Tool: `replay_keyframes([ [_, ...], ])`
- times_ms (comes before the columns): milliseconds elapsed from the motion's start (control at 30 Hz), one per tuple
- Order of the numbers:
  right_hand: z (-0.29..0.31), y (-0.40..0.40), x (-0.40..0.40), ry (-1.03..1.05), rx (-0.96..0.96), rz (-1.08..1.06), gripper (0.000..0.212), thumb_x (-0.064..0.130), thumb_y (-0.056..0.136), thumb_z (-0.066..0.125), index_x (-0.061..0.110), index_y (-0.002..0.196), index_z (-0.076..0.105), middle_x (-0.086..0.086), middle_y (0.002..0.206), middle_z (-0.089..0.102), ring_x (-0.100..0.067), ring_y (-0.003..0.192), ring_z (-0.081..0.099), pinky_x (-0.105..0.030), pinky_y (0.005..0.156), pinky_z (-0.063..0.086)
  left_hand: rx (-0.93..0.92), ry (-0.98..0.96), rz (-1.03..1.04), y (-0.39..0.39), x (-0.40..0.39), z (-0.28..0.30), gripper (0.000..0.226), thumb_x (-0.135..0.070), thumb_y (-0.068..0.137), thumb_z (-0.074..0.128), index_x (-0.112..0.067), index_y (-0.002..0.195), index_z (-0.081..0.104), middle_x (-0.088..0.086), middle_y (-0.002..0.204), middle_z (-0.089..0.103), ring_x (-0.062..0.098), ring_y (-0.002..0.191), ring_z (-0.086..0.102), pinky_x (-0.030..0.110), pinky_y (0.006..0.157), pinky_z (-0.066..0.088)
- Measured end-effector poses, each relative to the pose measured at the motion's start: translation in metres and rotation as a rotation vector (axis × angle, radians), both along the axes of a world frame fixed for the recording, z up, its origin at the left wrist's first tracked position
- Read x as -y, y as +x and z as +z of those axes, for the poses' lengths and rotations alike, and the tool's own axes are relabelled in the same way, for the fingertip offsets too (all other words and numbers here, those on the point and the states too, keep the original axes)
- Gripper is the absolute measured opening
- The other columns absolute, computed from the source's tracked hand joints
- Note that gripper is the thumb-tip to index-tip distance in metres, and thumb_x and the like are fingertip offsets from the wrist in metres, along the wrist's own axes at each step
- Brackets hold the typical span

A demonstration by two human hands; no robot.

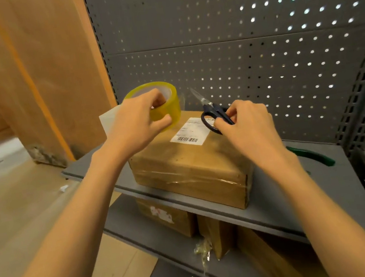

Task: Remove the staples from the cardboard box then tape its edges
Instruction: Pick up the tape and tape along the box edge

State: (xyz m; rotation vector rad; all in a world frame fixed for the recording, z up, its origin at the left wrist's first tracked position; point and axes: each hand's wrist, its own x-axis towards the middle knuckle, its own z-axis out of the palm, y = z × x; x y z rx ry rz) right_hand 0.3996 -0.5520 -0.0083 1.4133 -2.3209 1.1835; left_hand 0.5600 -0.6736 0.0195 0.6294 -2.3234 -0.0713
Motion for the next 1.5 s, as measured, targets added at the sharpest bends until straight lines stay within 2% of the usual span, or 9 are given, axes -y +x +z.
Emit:
replay_keyframes([
  [167,-0.004,0.008,0.010,0.004,0.000,-0.139,0.027,0.034,0.085,0.059,0.007,0.088,0.062,-0.006,0.078,0.064,-0.015,0.064,0.050,-0.030,0.056,0.037,-0.017,-0.010,-0.093,0.000,0.034,0.000,0.020,-0.021,0.083,0.064,-0.008,0.097,0.058,0.006,0.091,0.063,0.023,0.083,0.055,0.036,0.071,0.045],
  [367,-0.010,0.039,0.018,-0.050,0.079,-0.305,0.022,0.030,0.085,0.059,0.010,0.090,0.065,-0.006,0.079,0.066,-0.021,0.074,0.060,-0.030,0.059,0.045,-0.006,-0.010,-0.234,0.015,0.072,0.001,0.021,-0.021,0.082,0.064,-0.008,0.097,0.058,0.008,0.089,0.064,0.026,0.082,0.057,0.043,0.072,0.048],
  [600,-0.020,0.056,-0.005,-0.114,0.084,-0.568,0.016,0.029,0.085,0.060,0.014,0.082,0.063,0.002,0.067,0.056,-0.010,0.061,0.049,-0.025,0.051,0.034,0.002,0.017,-0.384,0.019,0.093,-0.004,0.020,-0.019,0.079,0.064,-0.006,0.093,0.058,0.011,0.087,0.062,0.030,0.081,0.055,0.043,0.071,0.045],
  [667,-0.022,0.054,-0.016,-0.100,0.077,-0.636,0.014,0.029,0.086,0.060,0.016,0.080,0.060,0.003,0.064,0.054,-0.003,0.056,0.042,-0.020,0.047,0.030,0.006,0.029,-0.426,0.018,0.093,-0.007,0.025,-0.024,0.078,0.062,-0.004,0.094,0.058,0.012,0.088,0.063,0.032,0.081,0.056,0.044,0.073,0.045],
  [967,-0.058,0.037,-0.053,0.062,0.179,-0.827,0.019,0.023,0.086,0.062,0.010,0.073,0.058,0.001,0.056,0.049,-0.011,0.051,0.044,-0.026,0.046,0.035,-0.012,0.088,-0.503,-0.002,0.072,-0.016,0.021,-0.021,0.080,0.064,-0.007,0.094,0.058,0.011,0.090,0.062,0.030,0.083,0.054,0.047,0.074,0.046],
  [1100,-0.078,0.033,-0.059,0.186,0.210,-0.889,0.025,0.026,0.087,0.062,0.001,0.091,0.064,-0.008,0.069,0.055,-0.022,0.062,0.050,-0.027,0.050,0.035,-0.033,0.091,-0.526,-0.009,0.065,-0.019,0.020,-0.023,0.080,0.064,-0.009,0.092,0.057,0.009,0.088,0.062,0.027,0.081,0.055,0.042,0.071,0.047],
  [1267,-0.090,0.036,-0.059,0.276,0.215,-0.915,0.023,0.025,0.088,0.061,0.003,0.098,0.063,-0.007,0.077,0.056,-0.019,0.065,0.051,-0.025,0.050,0.036,-0.033,0.133,-0.550,-0.013,0.061,-0.025,0.016,-0.025,0.080,0.063,-0.018,0.089,0.052,0.004,0.090,0.060,0.019,0.080,0.054,0.030,0.068,0.042],
  [1400,-0.092,0.041,-0.057,0.361,0.129,-0.890,0.025,0.024,0.090,0.058,0.001,0.100,0.062,-0.016,0.099,0.062,-0.028,0.088,0.058,-0.035,0.071,0.049,-0.063,0.163,-0.532,-0.014,0.061,-0.028,0.016,-0.024,0.082,0.063,-0.017,0.091,0.053,0.003,0.091,0.059,0.016,0.080,0.052,0.015,0.061,0.032],
  [1500,-0.091,0.044,-0.058,0.571,0.038,-0.883,0.031,0.028,0.095,0.049,0.000,0.107,0.059,-0.019,0.116,0.053,-0.033,0.107,0.047,-0.036,0.087,0.041,-0.103,0.211,-0.521,-0.012,0.059,-0.029,0.016,-0.024,0.084,0.063,-0.016,0.094,0.052,0.001,0.090,0.058,0.011,0.074,0.051,0.014,0.059,0.033],
])
